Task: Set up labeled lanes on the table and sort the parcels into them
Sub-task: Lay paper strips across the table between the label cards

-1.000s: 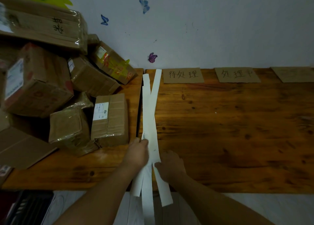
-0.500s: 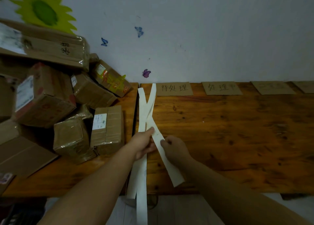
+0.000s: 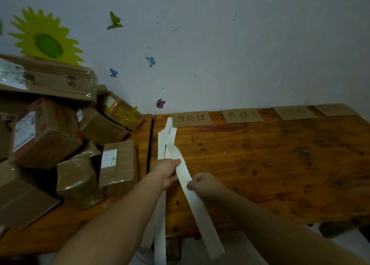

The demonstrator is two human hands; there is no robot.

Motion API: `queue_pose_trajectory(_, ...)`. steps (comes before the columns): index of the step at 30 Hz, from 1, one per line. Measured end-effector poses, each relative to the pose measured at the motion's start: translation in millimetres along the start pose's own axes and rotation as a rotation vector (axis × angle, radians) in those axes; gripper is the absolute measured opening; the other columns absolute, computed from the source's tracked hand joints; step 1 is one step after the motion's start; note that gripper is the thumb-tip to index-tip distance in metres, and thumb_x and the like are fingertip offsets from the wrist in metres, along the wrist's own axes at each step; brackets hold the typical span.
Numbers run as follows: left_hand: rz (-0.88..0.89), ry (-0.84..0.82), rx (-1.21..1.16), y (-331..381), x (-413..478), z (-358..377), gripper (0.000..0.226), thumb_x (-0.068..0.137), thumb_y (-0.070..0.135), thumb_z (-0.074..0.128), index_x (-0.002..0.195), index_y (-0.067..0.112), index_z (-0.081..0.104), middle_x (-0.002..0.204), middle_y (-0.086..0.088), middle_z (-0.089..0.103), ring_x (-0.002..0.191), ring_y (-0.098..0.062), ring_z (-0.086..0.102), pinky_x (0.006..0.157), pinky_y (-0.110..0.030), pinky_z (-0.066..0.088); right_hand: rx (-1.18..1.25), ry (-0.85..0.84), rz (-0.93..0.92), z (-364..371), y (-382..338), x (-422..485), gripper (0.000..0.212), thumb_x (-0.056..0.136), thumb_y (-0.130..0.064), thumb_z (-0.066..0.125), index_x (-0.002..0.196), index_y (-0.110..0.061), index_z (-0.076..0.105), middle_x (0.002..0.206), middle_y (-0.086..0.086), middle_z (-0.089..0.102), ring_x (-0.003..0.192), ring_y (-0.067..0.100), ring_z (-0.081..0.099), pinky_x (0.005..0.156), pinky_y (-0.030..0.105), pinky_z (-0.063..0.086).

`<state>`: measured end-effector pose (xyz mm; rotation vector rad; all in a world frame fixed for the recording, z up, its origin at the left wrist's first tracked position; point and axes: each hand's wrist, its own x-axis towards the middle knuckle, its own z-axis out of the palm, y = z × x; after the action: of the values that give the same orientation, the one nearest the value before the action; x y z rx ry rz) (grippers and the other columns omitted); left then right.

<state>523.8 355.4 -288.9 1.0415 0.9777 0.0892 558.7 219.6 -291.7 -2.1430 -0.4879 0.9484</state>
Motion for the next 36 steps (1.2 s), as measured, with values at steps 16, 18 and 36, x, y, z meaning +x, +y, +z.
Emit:
queue_pose_trajectory(16, -0.012, -0.093, 0.084, 3, -3, 47, 0.020, 0.092, 0.006, 0.056, 0.107, 0.008, 0.045, 0.104, -0.015, 0.061, 0.093, -0.028, 0.063, 0.079, -0.041, 0.055, -0.017, 0.004, 0.053, -47, 20, -23, 0.016, 0.092, -0.026, 0.059, 0.079, -0.020, 0.054, 0.076, -0.001, 0.053, 0.065, 0.010, 0.050, 0.059, 0.021, 0.043)
queue_pose_trajectory(18, -0.006, -0.101, 0.107, 4, -2, 63, 0.017, 0.092, 0.006, 0.056, 0.105, 0.009, 0.045, 0.106, -0.014, 0.060, 0.097, -0.028, 0.062, 0.083, -0.042, 0.055, 0.005, 0.025, 0.033, -59, 26, -25, 0.016, 0.092, -0.027, 0.059, 0.079, -0.021, 0.053, 0.075, -0.001, 0.052, 0.064, 0.009, 0.049, 0.057, 0.020, 0.042)
queue_pose_trajectory(36, 0.197, 0.069, 0.206, 28, 33, 276, 0.020, 0.093, 0.019, 0.056, 0.111, 0.010, 0.057, 0.105, -0.011, 0.063, 0.098, -0.030, 0.060, 0.095, -0.049, 0.048, -0.172, -0.016, -0.072, -261, 125, 16, 0.021, 0.094, -0.023, 0.057, 0.074, -0.022, 0.049, 0.072, -0.004, 0.049, 0.063, 0.006, 0.048, 0.059, 0.018, 0.040)
